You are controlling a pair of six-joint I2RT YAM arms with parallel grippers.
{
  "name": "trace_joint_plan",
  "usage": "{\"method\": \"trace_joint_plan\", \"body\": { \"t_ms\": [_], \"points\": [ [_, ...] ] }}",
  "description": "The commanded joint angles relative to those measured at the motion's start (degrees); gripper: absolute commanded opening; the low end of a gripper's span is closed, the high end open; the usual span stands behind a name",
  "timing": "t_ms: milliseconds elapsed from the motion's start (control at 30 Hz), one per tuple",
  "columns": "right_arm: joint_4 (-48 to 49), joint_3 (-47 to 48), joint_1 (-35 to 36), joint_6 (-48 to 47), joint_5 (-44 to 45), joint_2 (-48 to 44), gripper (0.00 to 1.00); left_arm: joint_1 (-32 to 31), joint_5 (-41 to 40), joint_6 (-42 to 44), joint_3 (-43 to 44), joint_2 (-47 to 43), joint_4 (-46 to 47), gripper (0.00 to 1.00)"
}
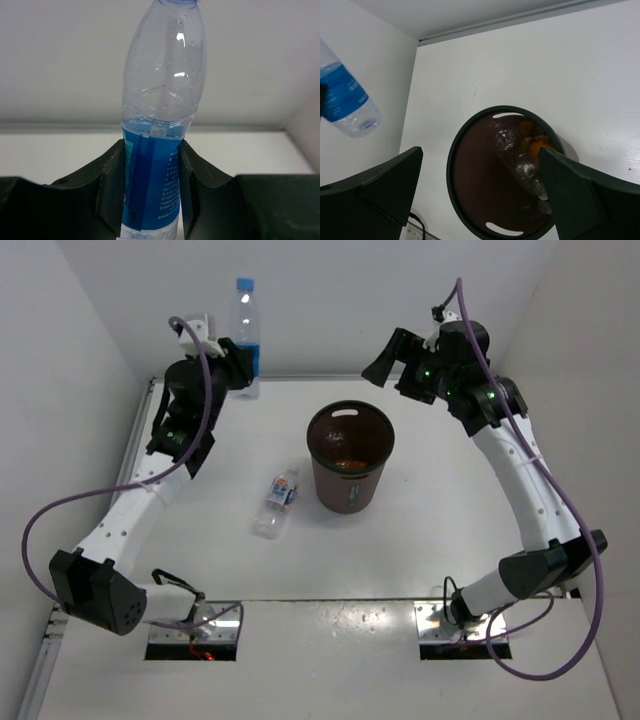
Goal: Put the plastic bottles in the bin
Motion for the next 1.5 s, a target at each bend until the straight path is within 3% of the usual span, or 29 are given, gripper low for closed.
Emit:
{"method": "trace_joint_plan", "body": {
  "t_ms": [0, 167, 333, 500, 667, 767, 900, 967, 1000, 1033, 1300, 1467],
  "points": [
    [2.3, -0.3, -0.9, 2.0, -0.6, -2.2, 1.0, -5.6, 3.5, -7.0, 2.5, 0.0, 6.3, 0.21],
    [5.0, 1.5, -1.9, 5.6, -1.4, -3.3, 1.0, -14.2, 3.4, -13.1, 4.0, 1.4, 10.0, 0.22],
    [3.7, 3.8, -3.2, 6.3, 3.3, -4.3, 1.0, -21.3, 2.1, -15.0, 5.6, 5.1, 12.6, 0.23],
    [3.7, 3.2, -5.1, 5.7, 5.9, -6.4, 1.0, -25.4, 1.0, -16.8, 5.1, 7.4, 14.1, 0.24],
    [3.2, 1.3, -5.6, 5.7, 5.9, -7.7, 1.0, -27.3, 1.0, -18.4, 2.8, 9.6, 15.1, 0.35],
    [3.7, 1.3, -6.1, 5.7, 5.9, -8.2, 1.0, -27.8, 1.0, -19.6, 0.0, 9.6, 15.8, 0.41],
    [3.7, 1.3, -6.7, 5.7, 4.5, -8.2, 1.0, -27.8, -0.4, -20.1, -4.6, 9.0, 16.3, 0.7],
    [4.2, 1.3, -7.2, 6.3, 4.0, -7.7, 1.0, -27.8, -0.9, -20.1, -5.3, 9.0, 16.9, 0.77],
    [4.2, 1.3, -7.2, 6.3, 3.5, -7.7, 1.0, -27.8, -0.9, -20.1, -6.0, 9.0, 16.9, 0.92],
    [4.2, 0.7, -7.2, 6.3, 3.5, -7.7, 1.0, -27.8, -0.9, -20.1, -6.0, 9.0, 16.9, 1.0],
    [5.0, 0.2, -7.7, 6.8, 1.7, -7.2, 1.0, -24.8, -7.6, -11.7, 0.1, 7.6, 11.5, 1.0],
    [6.8, -2.1, -8.2, 8.0, 0.0, -7.7, 1.0, -20.3, -23.0, -9.3, 0.8, 3.7, 2.8, 1.0]
  ]
}}
